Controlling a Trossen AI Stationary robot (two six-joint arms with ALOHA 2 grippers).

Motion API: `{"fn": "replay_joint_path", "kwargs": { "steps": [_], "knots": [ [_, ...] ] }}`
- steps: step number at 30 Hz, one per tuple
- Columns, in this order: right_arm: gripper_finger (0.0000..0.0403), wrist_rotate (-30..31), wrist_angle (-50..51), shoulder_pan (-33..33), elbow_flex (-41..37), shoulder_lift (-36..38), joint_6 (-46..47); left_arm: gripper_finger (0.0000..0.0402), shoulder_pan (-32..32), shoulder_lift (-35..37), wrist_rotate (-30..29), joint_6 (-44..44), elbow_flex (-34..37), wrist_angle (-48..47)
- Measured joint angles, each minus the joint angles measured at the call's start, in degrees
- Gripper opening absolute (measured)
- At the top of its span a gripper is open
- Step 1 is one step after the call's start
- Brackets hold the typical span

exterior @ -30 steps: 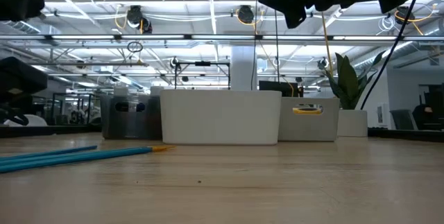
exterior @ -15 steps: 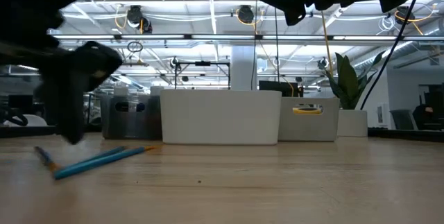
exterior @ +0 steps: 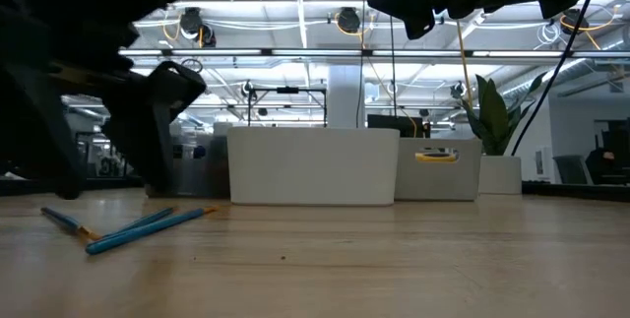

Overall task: Pick & Place Paint Supplies
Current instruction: Put the blue paint brush into the white bin

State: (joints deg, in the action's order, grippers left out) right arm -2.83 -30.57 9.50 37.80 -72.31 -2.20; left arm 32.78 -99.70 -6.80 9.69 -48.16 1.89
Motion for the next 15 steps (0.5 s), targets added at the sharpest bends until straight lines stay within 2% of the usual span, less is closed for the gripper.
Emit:
{"fn": "replay_joint_path", "kwargs": {
  "steps": [9, 15],
  "knots": [
    [0.0172, 0.00, 0.00, 0.00, 0.00, 0.00, 1.43, 0.0243, 3.40, -0.17, 0.30, 3.48, 0.00, 0.20],
    [0.0171, -0.02, -0.02, 0.00, 0.01, 0.00, 1.52, 0.0243, 3.23, -4.34, 0.04, 3.40, -0.02, 3.23]
  ]
}}
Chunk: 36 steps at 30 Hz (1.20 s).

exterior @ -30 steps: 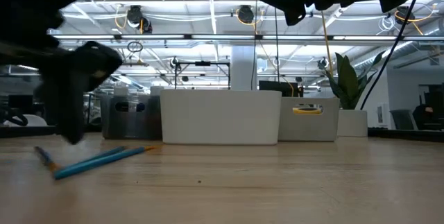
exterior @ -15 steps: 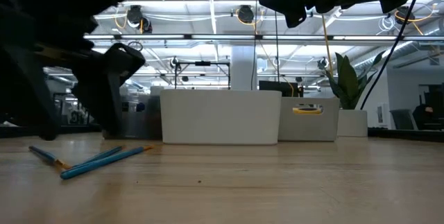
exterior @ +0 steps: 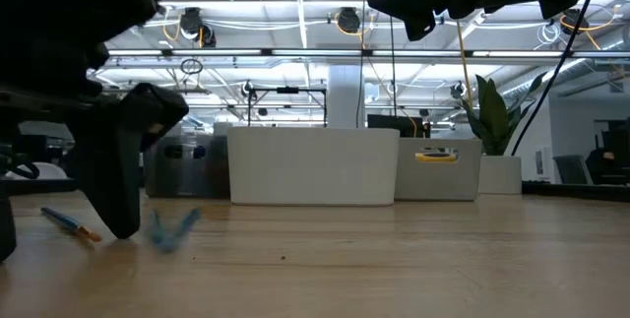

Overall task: Pick & Place Paint Supplies
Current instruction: Put the blue paint brush into the white bin

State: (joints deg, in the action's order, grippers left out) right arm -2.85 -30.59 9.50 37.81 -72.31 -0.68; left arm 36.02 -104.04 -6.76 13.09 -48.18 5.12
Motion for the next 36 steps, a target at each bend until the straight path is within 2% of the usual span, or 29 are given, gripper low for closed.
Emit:
{"fn": "replay_joint_path", "kwargs": {
  "steps": [11, 14, 24, 28, 32, 36],
  "knots": [
    [0.0171, 0.00, -0.10, 0.00, -0.01, 0.00, -0.26, 0.0234, -0.01, -3.10, -1.90, -0.95, -0.20, 0.00],
    [0.0171, 0.00, -0.84, 0.00, -0.01, 0.00, -0.53, 0.0202, -0.01, -3.21, -1.89, -1.20, -0.17, -0.06],
    [0.0171, 0.00, -0.92, -0.02, -0.01, 0.00, -0.62, 0.0062, -0.18, -3.38, -2.72, -0.69, -0.13, -0.08],
    [0.0171, 0.00, -0.92, -0.02, -0.01, 0.00, 0.53, 0.0012, -0.28, -3.38, -3.30, 3.84, -0.12, -0.33],
    [0.0171, 0.00, -0.92, -0.02, -0.01, 0.00, 1.48, 0.0008, -0.92, -3.38, -2.94, 9.91, -0.09, -0.41],
    [0.0171, 0.00, -0.94, -0.02, -0.01, 0.00, 1.26, 0.0004, -1.66, -2.60, -2.40, 11.10, -0.02, 0.40]
  ]
}}
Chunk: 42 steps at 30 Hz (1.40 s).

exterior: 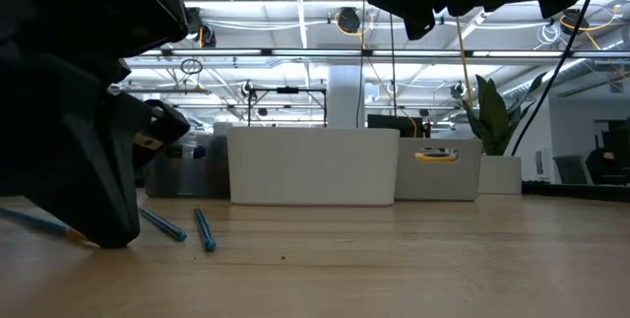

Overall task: Pick & Place Paint Supplies
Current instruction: Put the blue paint brush into the white bin

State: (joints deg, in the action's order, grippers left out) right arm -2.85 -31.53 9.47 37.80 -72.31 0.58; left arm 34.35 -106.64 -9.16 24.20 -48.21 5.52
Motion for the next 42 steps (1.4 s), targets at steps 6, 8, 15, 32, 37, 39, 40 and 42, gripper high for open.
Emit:
{"fn": "replay_joint_path", "kwargs": {
  "steps": [6, 8, 15, 32, 37, 39, 40, 42],
  "knots": [
    [0.0171, 0.00, -0.02, 0.00, 0.00, 0.00, -1.90, 0.0003, -1.98, 5.76, -4.71, -4.03, 0.50, 3.62],
    [0.0171, 0.09, -0.06, -0.02, 0.00, 0.00, -2.21, 0.0002, -2.47, 9.56, -7.82, -4.67, 0.16, 4.91],
    [0.0172, 7.25, -2.19, 0.67, 0.02, -2.00, 0.96, 0.0001, -4.57, 18.45, -18.96, -13.82, 0.06, 16.55],
    [0.0217, 14.82, -8.35, 0.84, 0.02, -6.78, -1.39, 0.0000, -16.88, 21.22, -18.72, -24.51, 0.07, 24.62],
    [0.0224, 14.80, -5.31, -0.04, 0.02, -6.77, -1.29, 0.0000, -19.08, 21.22, -17.31, -25.88, 0.07, 24.11],
    [0.0224, 14.80, -4.24, -0.08, 0.00, -6.80, -1.09, 0.0000, -19.86, 21.22, -17.32, -26.48, 0.07, 24.28],
    [0.0224, 14.81, -3.73, -0.07, 0.00, -6.51, -1.09, 0.0000, -20.23, 21.22, -17.30, -26.50, 0.07, 24.31],
    [0.0224, 14.80, -1.62, -0.07, 0.00, -4.89, -1.19, 0.0000, -21.08, 21.22, -17.26, -26.52, 0.07, 24.31]
  ]
}}
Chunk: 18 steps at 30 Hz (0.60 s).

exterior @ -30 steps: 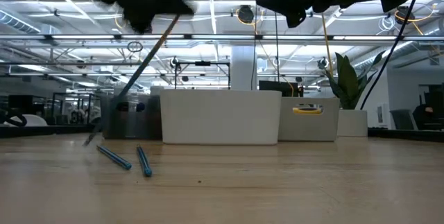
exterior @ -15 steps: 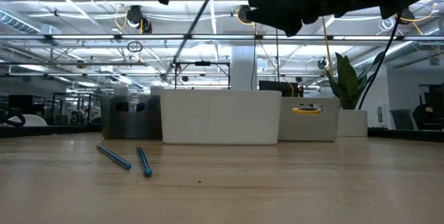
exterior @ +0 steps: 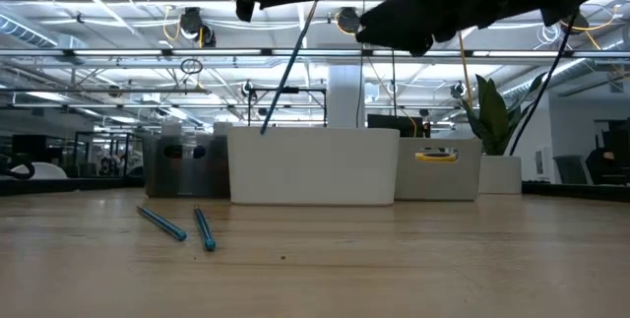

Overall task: Pick & Place Paint Supplies
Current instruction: Put the blue paint brush into the white bin

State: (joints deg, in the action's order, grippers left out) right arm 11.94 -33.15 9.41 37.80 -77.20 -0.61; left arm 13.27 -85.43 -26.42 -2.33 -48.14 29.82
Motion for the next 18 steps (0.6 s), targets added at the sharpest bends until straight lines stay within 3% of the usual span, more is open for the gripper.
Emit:
{"fn": "replay_joint_path", "kwargs": {
  "steps": [5, 11, 18],
  "knots": [
    [0.0221, 0.02, 4.21, 0.11, -0.03, 5.63, 1.56, 0.0000, -2.70, 0.00, 0.35, -2.08, -0.04, 1.16],
    [0.0218, -0.11, 9.98, 0.48, 0.02, 11.39, 3.39, 0.0000, -6.26, 0.04, 5.85, -3.37, -0.13, 4.14],
    [0.0218, -0.02, 13.73, 0.46, 0.00, 12.78, 4.27, 0.0000, -9.11, -1.13, 7.45, -0.40, -0.19, -3.96]
  ]
}}
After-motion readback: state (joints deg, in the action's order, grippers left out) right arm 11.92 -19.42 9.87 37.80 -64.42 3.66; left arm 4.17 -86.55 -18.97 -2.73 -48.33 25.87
